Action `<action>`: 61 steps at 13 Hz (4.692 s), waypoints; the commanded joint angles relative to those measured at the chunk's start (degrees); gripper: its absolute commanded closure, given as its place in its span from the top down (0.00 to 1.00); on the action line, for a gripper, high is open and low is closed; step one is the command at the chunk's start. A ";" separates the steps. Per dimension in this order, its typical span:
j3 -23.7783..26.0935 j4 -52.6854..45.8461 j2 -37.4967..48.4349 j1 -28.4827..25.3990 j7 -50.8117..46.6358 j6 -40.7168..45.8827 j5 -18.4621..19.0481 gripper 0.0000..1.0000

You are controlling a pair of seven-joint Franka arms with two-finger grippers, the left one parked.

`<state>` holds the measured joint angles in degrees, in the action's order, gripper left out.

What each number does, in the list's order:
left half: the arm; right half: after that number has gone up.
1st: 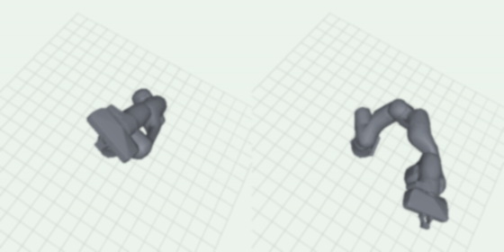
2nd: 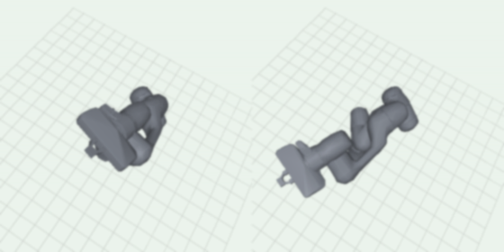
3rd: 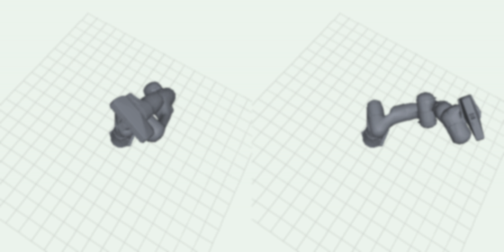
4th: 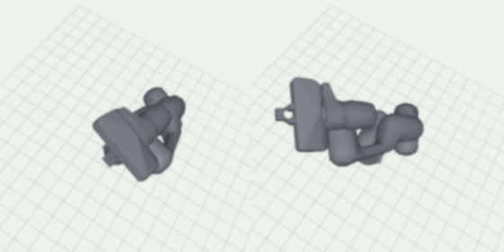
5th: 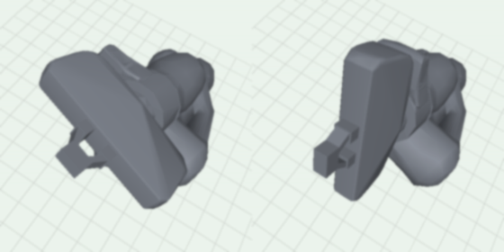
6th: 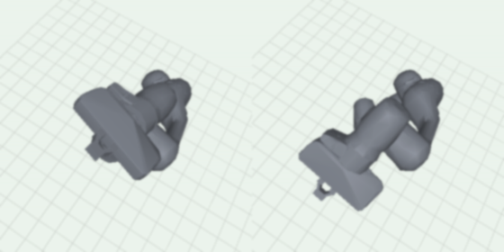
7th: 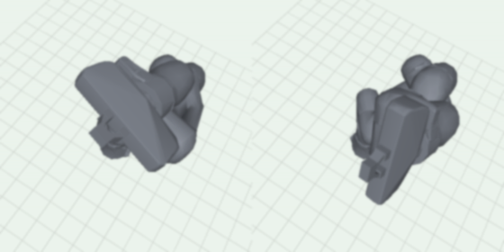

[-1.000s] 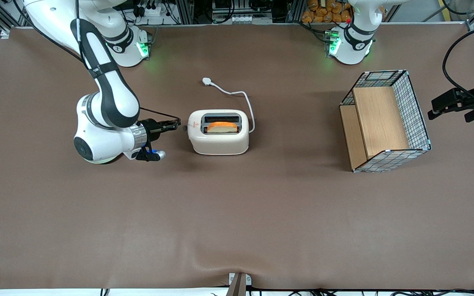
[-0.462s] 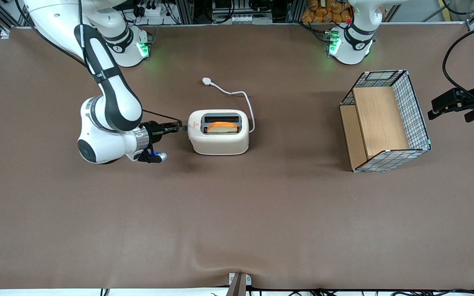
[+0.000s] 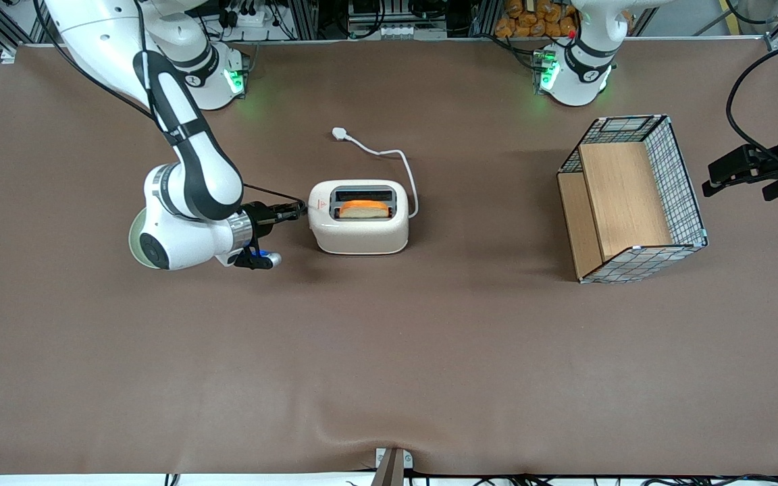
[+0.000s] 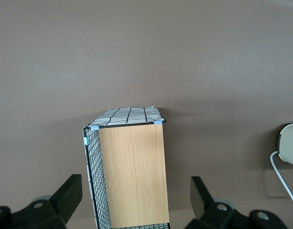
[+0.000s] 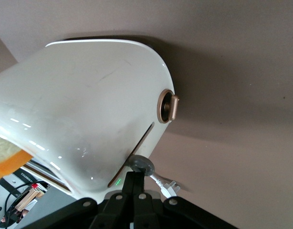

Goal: Press toaster button with right arm

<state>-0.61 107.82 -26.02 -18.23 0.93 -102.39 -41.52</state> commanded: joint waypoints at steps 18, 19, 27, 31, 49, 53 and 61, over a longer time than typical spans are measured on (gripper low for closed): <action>-0.36 0.11 -5.35 -0.57 3.98 -5.72 -3.91 0.00; -0.36 0.11 -5.35 -0.40 4.95 -5.72 -4.44 0.00; -0.36 0.11 -6.14 0.30 10.04 -5.63 -8.31 0.00; -0.36 0.11 -8.08 1.62 13.83 -5.63 -9.02 0.00; -1.75 -6.21 -7.03 1.80 8.39 -0.01 -8.84 0.07; -5.36 -9.73 -6.85 2.06 8.82 0.52 -5.78 1.00; -10.37 -17.91 1.22 3.38 8.82 3.32 18.19 1.00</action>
<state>-10.35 89.30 -29.71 -15.57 10.36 -101.91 -29.43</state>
